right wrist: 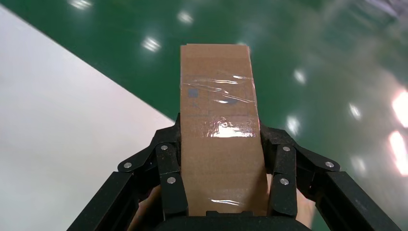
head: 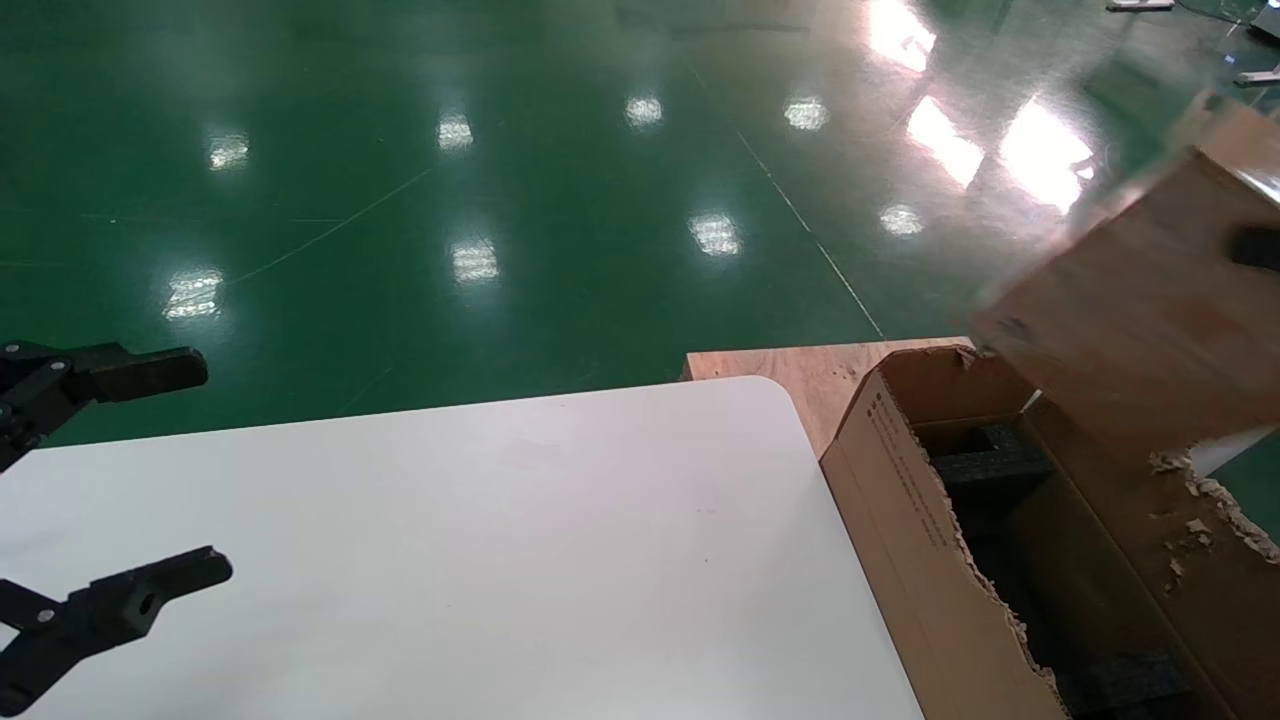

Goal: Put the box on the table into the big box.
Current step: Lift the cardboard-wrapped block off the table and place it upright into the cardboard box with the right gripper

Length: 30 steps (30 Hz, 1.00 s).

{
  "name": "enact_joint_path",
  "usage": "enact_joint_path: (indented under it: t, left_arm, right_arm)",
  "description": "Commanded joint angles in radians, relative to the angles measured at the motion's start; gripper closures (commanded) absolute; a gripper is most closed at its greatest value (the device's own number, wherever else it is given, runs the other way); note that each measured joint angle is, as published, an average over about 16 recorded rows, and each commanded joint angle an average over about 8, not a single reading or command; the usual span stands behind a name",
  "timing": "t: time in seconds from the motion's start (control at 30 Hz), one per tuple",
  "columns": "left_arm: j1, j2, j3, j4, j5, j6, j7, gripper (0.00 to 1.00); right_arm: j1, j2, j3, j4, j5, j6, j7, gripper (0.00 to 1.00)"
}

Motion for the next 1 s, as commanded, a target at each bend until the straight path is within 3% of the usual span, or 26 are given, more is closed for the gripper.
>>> enact_joint_path:
  t: [0.03,0.43,0.73,1.0]
  left_arm:
    - [0.0,0.0,0.0,0.0,0.0,0.0,0.0,0.0]
    - [0.0,0.0,0.0,0.0,0.0,0.0,0.0,0.0]
    - [0.0,0.0,0.0,0.0,0.0,0.0,0.0,0.0]
    - [0.0,0.0,0.0,0.0,0.0,0.0,0.0,0.0]
  right_arm:
    - [0.0,0.053,-0.002,0.014,-0.02,0.016,0.031,1.0]
    - [0.095,0.16,-0.417,-0.033,0.134,0.272,-0.078,1.0]
    - [0.187,0.154,-0.684,-0.109,0.234,0.448,-0.166,1.0]
    - [0.256,0.123,-0.842,-0.191,0.312,0.517,-0.227,1.0]
